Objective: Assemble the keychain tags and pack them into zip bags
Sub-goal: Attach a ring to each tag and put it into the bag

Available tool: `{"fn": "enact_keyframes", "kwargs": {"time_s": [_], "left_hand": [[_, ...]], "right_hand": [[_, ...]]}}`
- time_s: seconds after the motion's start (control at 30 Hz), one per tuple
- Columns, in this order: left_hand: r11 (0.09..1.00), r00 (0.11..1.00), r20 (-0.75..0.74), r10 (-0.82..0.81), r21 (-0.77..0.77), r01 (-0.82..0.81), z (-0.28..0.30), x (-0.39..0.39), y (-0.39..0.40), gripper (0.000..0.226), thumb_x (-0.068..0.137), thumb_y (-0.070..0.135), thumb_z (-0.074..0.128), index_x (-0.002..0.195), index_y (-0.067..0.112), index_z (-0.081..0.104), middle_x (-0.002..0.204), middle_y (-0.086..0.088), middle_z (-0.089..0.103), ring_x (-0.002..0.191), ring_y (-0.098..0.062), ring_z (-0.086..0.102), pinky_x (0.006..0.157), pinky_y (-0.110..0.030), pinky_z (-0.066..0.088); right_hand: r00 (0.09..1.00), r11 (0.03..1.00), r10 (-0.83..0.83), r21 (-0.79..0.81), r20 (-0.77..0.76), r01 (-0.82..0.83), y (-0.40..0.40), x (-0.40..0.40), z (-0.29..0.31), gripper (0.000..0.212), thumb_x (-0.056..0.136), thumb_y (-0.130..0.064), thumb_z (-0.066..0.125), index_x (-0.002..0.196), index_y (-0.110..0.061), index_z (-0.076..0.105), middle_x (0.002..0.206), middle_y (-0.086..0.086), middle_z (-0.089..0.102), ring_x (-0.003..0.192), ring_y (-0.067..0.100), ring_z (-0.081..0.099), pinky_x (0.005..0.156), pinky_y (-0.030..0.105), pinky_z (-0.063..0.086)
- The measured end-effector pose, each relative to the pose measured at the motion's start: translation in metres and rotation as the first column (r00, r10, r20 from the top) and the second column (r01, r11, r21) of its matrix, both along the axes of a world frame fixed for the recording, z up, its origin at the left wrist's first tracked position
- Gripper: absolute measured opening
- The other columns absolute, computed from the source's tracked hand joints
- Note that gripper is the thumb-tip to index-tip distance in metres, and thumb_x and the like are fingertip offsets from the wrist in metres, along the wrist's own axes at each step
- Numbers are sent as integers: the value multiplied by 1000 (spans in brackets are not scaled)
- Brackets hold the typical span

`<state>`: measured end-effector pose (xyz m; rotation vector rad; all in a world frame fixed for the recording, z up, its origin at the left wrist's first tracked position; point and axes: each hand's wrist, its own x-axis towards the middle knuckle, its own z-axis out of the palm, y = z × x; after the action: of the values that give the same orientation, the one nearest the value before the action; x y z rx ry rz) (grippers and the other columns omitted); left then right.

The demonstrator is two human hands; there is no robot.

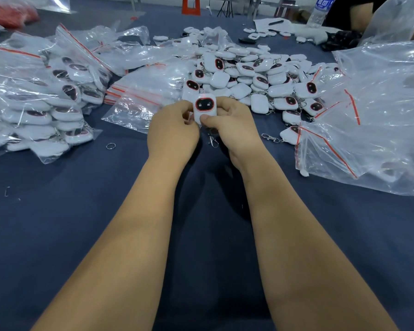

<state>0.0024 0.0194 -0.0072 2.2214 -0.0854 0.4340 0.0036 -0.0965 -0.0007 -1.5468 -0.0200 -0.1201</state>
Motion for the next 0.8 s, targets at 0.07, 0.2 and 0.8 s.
{"fn": "enact_keyframes", "kwargs": {"time_s": [0.07,0.2,0.8], "left_hand": [[997,1000,0,0,-79,0,1,-2,1,25,87,11,54,97,23,74,90,2,72,87,-20,63,75,-34,52],[984,1000,-4,25,-177,-26,2,-1,1,30,91,10,53,111,23,72,96,9,68,95,-15,64,83,-28,50],[936,995,-48,-92,-344,69,2,1,-4,20,91,20,57,101,31,70,83,11,68,81,-10,64,76,-30,52]], "right_hand": [[1000,1000,-25,-7,-7,25,0,1,-1,28,83,9,61,103,-11,64,92,7,74,85,18,67,83,34,55],[999,994,-53,-100,-6,52,2,1,-5,22,86,1,59,100,-15,63,85,4,69,74,15,58,68,32,46],[998,996,-50,-69,-49,47,1,0,3,18,94,-8,51,90,-19,65,83,1,66,72,14,58,63,28,48]]}}
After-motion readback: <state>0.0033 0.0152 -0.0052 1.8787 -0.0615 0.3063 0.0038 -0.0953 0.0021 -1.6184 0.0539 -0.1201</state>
